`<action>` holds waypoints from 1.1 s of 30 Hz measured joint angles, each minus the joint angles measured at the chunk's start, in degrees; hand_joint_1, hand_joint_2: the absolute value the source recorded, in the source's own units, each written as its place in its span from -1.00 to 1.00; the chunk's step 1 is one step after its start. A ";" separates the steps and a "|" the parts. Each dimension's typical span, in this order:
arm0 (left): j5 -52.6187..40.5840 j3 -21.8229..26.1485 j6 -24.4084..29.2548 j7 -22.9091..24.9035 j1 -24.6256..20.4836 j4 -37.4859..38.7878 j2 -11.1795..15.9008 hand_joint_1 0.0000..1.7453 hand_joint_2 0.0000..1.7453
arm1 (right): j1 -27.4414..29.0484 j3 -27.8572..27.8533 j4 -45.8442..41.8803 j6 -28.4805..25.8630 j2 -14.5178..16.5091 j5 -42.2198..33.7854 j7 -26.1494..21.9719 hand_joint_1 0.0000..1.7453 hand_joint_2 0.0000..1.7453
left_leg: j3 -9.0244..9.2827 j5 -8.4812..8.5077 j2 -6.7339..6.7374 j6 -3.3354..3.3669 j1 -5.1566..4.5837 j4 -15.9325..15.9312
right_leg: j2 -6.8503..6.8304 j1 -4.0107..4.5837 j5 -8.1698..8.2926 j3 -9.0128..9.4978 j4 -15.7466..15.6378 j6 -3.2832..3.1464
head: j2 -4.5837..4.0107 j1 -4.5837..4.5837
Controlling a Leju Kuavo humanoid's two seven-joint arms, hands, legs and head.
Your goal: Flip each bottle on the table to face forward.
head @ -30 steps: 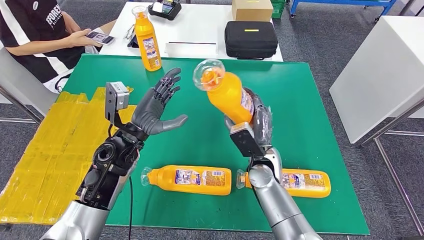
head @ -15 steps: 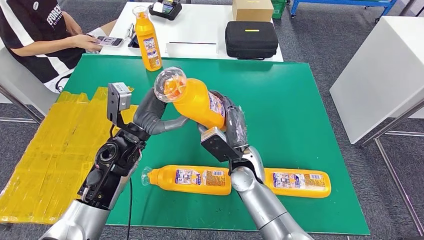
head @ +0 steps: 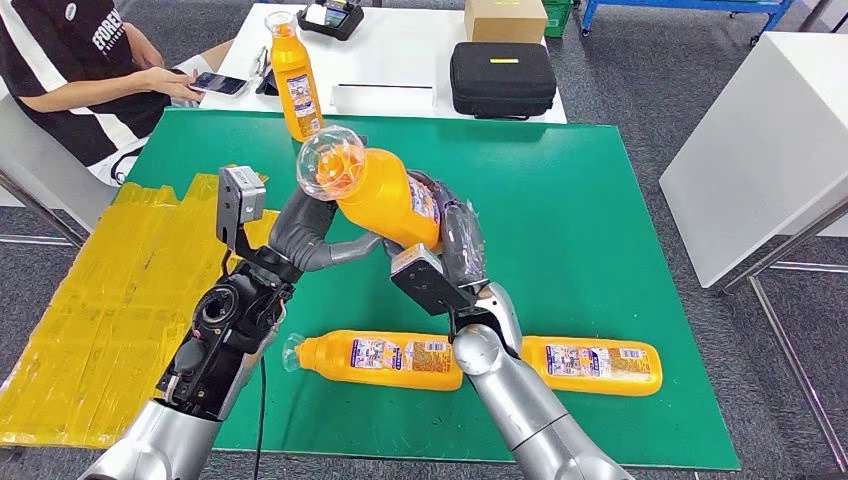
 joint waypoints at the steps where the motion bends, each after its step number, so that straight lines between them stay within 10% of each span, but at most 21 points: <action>1: 0.00 0.00 0.00 0.00 0.00 0.00 0.00 -1.00 1.00 | 0.00 0.00 0.00 0.00 0.00 0.00 0.00 1.00 1.00 | 0.00 0.00 0.00 0.00 0.00 0.00 | 0.00 0.00 0.00 0.00 0.00 0.00 | 0.00 0.00; 13: 0.01 -0.77 0.13 0.03 0.01 0.00 -0.13 -1.00 1.00 | -2.95 0.04 2.31 -0.92 0.71 -2.51 -0.26 1.00 1.00 | 0.01 0.01 0.00 0.00 0.00 0.00 | 0.00 0.00 0.00 0.00 0.00 0.00 | 0.00 0.02; 20: 0.03 -0.92 0.05 1.22 -0.38 0.30 -1.81 -1.00 1.00 | -10.50 -2.86 18.68 -13.42 1.07 -2.08 1.16 1.00 1.00 | 0.01 0.02 0.00 0.00 0.00 0.01 | 0.01 0.01 0.01 -0.01 0.00 0.01 | 0.00 0.02; 33: 0.88 -0.80 -0.01 0.31 -0.49 1.40 -1.92 -1.00 1.00 | -11.24 -3.41 22.44 -7.18 2.65 -1.74 -0.15 1.00 1.00 | 0.02 0.02 0.01 0.00 0.00 0.01 | 0.02 0.01 0.02 -0.02 0.00 0.01 | 0.00 0.02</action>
